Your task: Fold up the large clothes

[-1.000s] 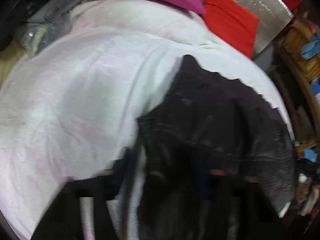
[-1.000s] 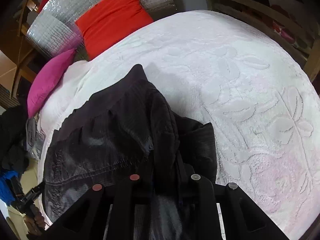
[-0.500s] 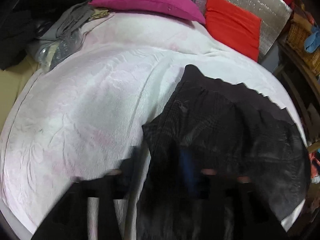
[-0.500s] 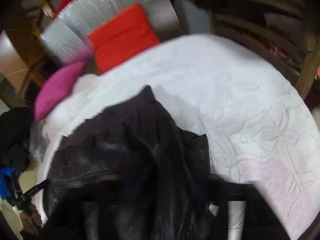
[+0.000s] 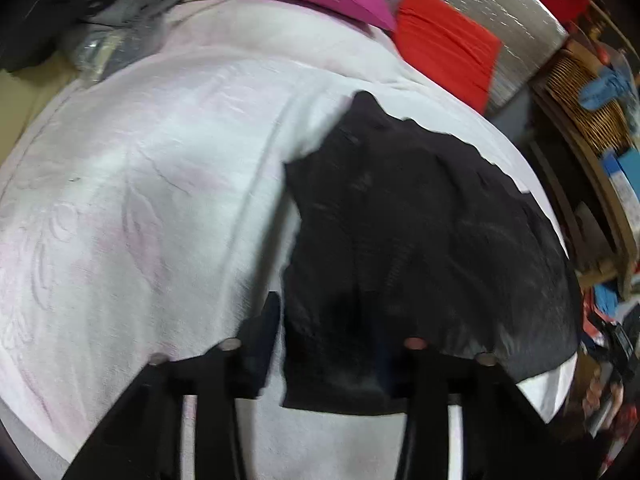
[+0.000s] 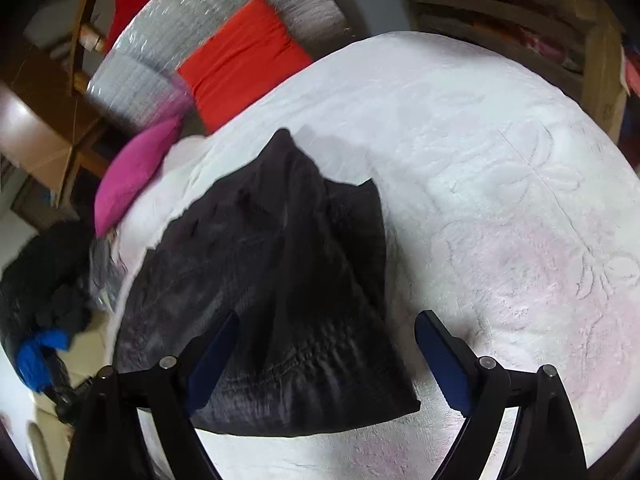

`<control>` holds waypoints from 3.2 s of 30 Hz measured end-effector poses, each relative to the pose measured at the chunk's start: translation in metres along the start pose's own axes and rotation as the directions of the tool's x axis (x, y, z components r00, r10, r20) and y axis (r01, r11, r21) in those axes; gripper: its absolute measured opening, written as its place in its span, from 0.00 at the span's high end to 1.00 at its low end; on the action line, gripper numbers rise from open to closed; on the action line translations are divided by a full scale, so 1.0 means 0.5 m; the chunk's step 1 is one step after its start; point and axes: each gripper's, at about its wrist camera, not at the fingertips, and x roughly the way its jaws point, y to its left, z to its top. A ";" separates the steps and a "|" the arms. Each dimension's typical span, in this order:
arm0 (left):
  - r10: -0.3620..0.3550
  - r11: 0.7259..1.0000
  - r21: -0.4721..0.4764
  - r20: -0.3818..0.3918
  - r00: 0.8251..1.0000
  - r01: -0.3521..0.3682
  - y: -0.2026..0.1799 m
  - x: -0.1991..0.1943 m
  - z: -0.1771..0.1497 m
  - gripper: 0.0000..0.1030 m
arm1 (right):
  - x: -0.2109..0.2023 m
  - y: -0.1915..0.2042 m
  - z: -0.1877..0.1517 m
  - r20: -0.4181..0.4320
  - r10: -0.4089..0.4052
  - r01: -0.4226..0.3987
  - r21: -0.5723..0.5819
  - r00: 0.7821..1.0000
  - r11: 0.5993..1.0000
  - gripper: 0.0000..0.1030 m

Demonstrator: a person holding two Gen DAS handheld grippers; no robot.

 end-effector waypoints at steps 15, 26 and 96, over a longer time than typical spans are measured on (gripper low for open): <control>0.062 0.996 0.053 0.132 0.989 -0.070 -0.024 -0.032 -0.019 0.88 | -0.001 0.047 -0.047 0.090 -0.144 0.157 -0.168 0.986 0.973 0.76; 0.084 0.996 0.005 0.115 0.990 -0.085 0.008 -0.031 0.006 0.30 | -0.008 -0.045 0.000 -0.021 0.084 -0.081 0.114 0.996 0.990 0.16; -0.567 0.819 0.176 0.114 0.816 0.546 -0.201 -0.034 0.130 0.72 | 0.145 0.152 0.088 -0.180 0.491 -0.514 -0.121 0.852 0.849 0.53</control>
